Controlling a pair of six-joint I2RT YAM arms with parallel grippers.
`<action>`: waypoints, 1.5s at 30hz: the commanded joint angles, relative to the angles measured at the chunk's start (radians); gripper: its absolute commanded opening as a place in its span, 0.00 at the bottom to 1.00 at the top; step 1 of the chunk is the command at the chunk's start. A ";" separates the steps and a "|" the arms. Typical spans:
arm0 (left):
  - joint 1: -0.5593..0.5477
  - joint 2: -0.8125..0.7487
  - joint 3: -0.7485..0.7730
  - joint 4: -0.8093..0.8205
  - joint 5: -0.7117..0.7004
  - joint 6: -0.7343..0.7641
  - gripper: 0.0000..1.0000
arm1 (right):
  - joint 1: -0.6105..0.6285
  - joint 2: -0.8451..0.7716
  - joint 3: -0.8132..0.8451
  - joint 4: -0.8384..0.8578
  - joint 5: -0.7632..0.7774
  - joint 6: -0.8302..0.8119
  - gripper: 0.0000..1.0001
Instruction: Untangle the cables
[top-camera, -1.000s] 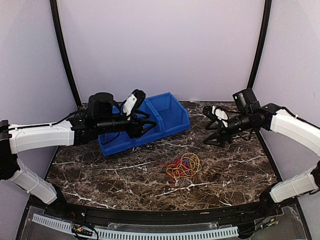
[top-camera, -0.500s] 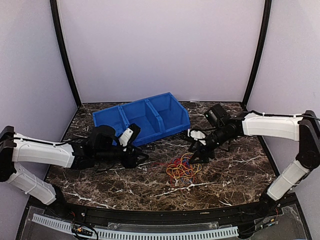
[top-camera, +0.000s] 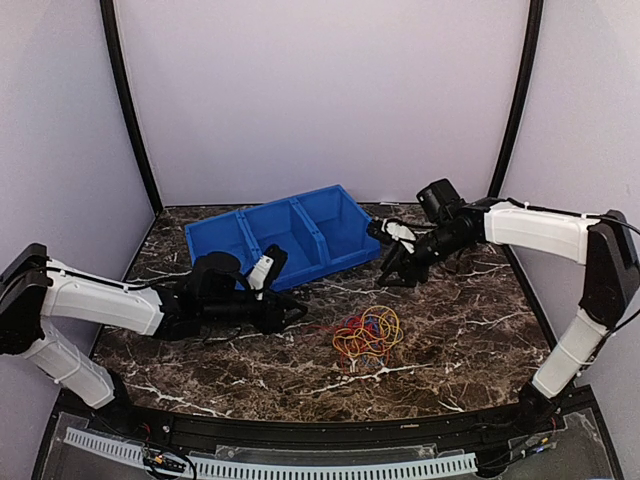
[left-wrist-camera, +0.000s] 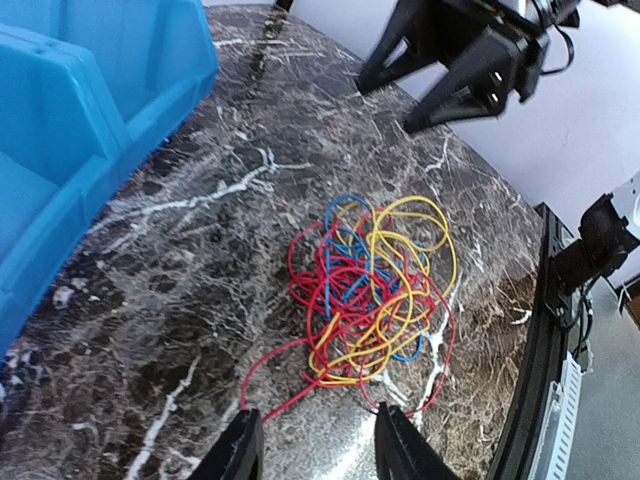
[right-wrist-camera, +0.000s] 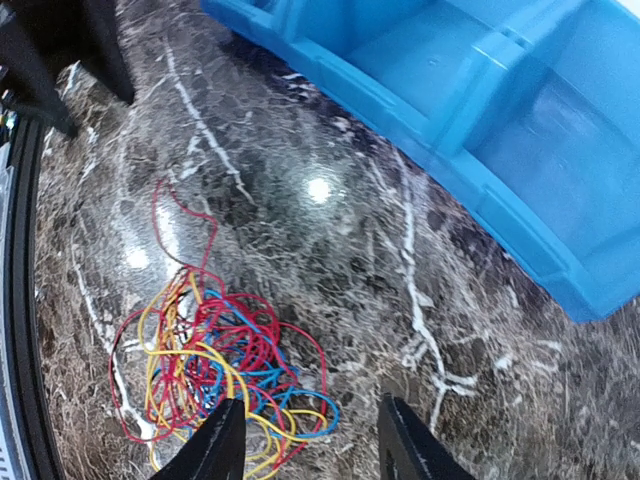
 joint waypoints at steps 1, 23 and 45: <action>-0.052 0.061 0.058 0.063 0.076 -0.026 0.40 | -0.048 0.048 0.016 0.010 0.014 0.063 0.44; -0.103 0.224 0.082 0.175 0.027 -0.112 0.42 | 0.216 -0.070 -0.162 -0.113 0.161 -0.103 0.45; 0.023 0.446 0.425 -0.193 0.373 -0.087 0.48 | 0.222 -0.181 -0.195 -0.068 0.112 -0.153 0.69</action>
